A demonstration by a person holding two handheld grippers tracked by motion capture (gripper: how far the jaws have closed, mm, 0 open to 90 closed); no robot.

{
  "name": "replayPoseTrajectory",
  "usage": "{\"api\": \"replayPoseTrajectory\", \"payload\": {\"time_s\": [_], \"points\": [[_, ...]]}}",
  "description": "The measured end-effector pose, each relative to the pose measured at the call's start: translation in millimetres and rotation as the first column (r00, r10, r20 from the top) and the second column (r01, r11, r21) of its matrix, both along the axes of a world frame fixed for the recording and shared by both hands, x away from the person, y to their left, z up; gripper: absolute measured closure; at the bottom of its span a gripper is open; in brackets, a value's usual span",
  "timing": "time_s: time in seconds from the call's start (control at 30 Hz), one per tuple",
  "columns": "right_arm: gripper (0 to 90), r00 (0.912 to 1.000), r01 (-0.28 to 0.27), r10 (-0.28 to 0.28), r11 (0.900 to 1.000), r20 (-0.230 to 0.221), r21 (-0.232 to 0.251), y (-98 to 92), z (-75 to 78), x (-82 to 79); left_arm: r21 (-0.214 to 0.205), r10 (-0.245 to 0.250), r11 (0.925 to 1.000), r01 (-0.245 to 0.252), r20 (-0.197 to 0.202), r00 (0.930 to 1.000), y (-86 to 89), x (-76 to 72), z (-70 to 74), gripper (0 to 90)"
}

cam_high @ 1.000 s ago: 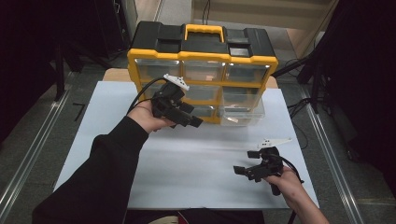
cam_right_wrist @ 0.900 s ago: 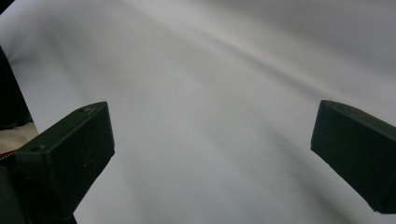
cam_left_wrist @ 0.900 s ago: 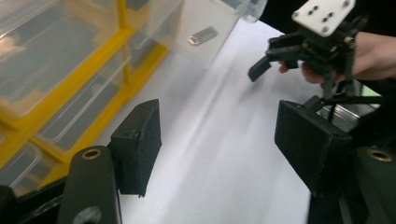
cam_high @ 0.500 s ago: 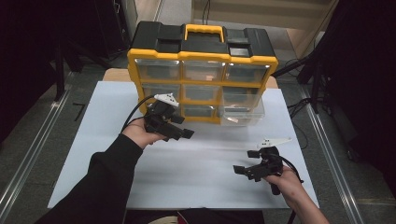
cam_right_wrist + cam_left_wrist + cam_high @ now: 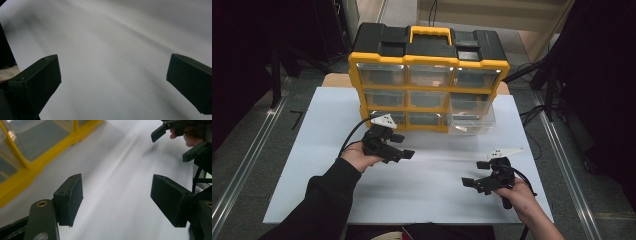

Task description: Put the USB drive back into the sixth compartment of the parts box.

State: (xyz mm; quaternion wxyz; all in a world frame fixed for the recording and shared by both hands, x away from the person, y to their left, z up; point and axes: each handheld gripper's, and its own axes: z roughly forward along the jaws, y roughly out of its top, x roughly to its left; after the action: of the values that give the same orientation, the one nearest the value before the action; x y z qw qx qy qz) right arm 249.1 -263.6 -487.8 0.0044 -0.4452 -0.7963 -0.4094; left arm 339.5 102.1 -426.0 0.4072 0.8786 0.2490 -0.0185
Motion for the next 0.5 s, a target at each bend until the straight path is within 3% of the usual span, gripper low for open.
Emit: {"api": "replayPoseTrajectory", "payload": {"time_s": [0.3, 0.5], "points": [[0.0, 1.0, 0.0, 0.0, 1.0, 0.003, -0.001, -0.2, 0.5, 0.1, -0.011, 0.022, 0.9997, -0.022, -0.008, 0.9997, 14.4, -10.0, -16.7, 26.9], [0.0, 1.0, 0.0, 0.0, 1.0, 0.005, -0.002, 0.5, 0.7, 0.2, -0.006, 0.04, 0.9992, -0.039, 0.009, 0.9992, 25.5, -18.7, -21.1, 26.9]]}}
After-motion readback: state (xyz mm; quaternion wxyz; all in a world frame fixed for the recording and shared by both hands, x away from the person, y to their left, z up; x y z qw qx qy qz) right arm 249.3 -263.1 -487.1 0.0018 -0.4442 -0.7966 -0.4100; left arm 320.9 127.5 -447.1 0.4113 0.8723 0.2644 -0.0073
